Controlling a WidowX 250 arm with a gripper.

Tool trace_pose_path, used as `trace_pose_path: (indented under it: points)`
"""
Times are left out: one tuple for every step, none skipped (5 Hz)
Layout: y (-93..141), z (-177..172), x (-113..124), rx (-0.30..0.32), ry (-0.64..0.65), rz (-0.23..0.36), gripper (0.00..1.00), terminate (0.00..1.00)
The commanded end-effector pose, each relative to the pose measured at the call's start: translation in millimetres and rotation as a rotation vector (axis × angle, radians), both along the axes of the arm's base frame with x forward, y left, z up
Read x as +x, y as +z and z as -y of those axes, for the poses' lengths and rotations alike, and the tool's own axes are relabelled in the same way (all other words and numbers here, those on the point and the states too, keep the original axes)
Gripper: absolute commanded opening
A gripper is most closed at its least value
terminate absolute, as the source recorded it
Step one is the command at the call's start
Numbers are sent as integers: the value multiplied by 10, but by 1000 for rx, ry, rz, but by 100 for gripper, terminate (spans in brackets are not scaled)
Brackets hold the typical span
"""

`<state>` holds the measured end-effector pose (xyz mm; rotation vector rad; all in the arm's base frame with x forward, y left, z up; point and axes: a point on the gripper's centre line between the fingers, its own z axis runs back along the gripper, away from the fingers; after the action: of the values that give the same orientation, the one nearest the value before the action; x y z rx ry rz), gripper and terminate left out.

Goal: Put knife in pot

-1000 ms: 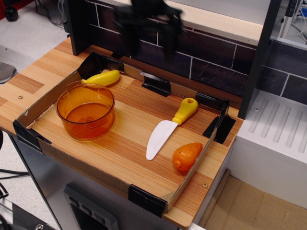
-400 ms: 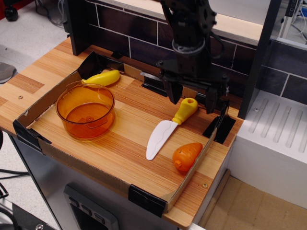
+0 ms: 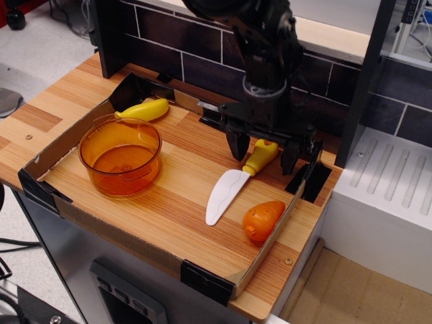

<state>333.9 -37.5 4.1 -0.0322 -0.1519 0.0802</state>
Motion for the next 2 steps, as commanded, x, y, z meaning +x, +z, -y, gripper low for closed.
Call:
trace_pose_path:
  points:
    - [21, 25, 75, -25, -6, 37, 0, 0]
    - [148, 4, 39, -56, -39, 23, 0, 0]
